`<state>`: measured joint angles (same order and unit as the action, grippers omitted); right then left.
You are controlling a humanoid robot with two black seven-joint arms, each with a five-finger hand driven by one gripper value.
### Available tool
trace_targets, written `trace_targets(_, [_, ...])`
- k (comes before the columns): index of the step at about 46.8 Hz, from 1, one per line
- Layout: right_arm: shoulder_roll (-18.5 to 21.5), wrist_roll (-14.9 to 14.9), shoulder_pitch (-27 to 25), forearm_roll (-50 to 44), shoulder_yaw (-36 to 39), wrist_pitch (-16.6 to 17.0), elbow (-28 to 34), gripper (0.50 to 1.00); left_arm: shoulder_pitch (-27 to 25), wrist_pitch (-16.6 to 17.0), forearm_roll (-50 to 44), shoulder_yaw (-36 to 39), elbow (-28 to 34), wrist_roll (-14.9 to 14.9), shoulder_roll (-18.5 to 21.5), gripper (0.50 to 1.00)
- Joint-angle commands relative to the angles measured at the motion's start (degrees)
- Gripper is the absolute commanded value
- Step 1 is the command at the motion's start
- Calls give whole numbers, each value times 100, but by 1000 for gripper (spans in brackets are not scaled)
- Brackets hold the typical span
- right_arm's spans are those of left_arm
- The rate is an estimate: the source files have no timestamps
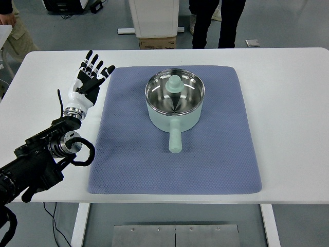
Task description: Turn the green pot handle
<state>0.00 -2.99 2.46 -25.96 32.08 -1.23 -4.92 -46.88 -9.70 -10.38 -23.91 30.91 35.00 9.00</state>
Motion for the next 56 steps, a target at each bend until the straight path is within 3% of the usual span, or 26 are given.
trace_targets(1, [0, 0, 0, 3, 0, 0, 0, 1000, -22, -15, 1, 1, 11, 0, 23, 1000])
trace_targets(9, [0, 0, 0, 3, 0, 0, 0, 1000, -31, -41, 290, -8, 29, 0, 154, 1000])
trace_targets(21, [0, 0, 0, -5, 0, 0, 0, 1000, -40, -357, 449, -26, 64, 0, 392, 1000])
trace_targets(39, [0, 0, 0, 3, 0, 0, 0, 1000, -93, -357, 642, -34, 626, 0, 910, 1000])
trace_targets(56, [0, 0, 0, -5, 0, 0, 0, 1000, -312, -366, 1020, -43, 688, 0, 1112, 1000])
